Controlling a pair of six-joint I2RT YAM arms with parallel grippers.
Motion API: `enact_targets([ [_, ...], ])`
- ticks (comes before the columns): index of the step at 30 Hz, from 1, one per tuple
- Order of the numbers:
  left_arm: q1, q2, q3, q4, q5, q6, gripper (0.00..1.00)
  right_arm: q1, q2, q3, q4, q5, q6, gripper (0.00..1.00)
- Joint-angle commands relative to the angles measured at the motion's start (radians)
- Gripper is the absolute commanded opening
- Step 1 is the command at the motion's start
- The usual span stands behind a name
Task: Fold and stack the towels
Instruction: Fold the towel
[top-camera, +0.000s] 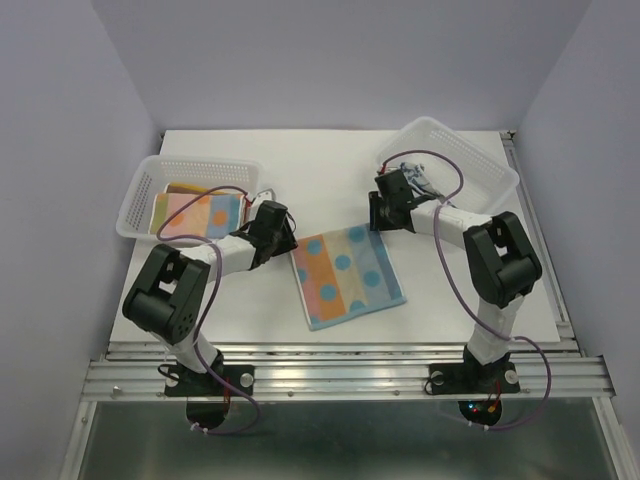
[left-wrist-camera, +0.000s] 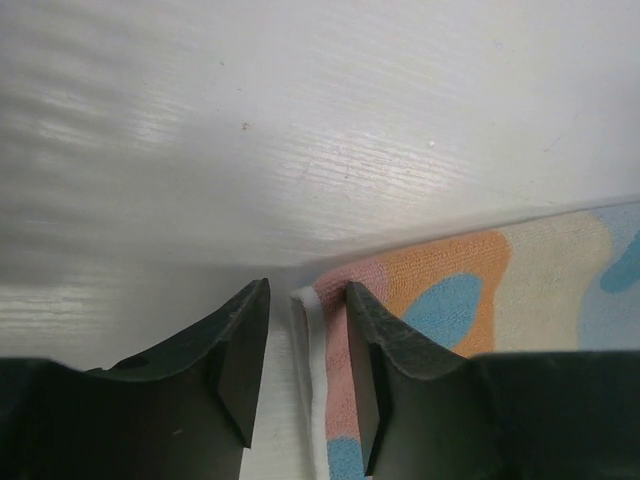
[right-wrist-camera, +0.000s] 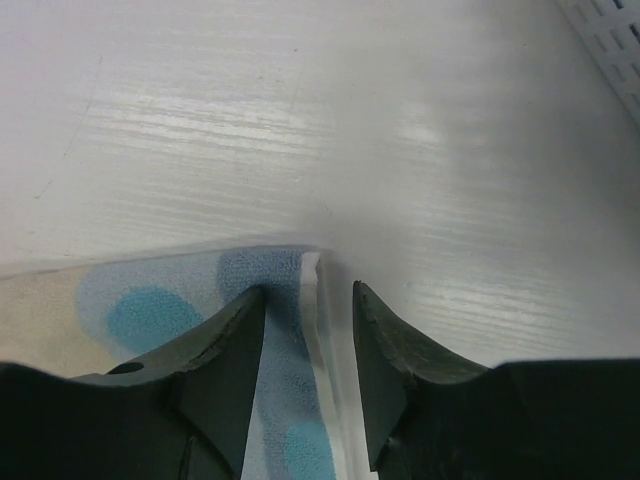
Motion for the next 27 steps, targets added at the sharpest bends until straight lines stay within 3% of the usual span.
enact_targets([
  [1,0.007,0.018,0.034,0.025,0.009,0.015,0.44,-0.004,0.023,0.051,0.030,-0.007,-0.010,0.43],
  [4,0.007,0.029,0.036,0.025,0.014,0.017,0.32,-0.006,0.041,0.056,0.040,-0.010,-0.012,0.40],
  [9,0.009,0.047,0.048,0.024,0.011,0.023,0.00,-0.004,0.063,0.063,0.050,-0.022,-0.025,0.38],
  [24,0.010,0.035,0.043,0.038,-0.054,0.050,0.00,-0.006,0.081,0.051,0.116,-0.016,-0.094,0.40],
  [27,0.009,0.033,0.048,0.041,-0.055,0.061,0.00,-0.006,0.083,0.045,0.126,-0.057,-0.114,0.30],
])
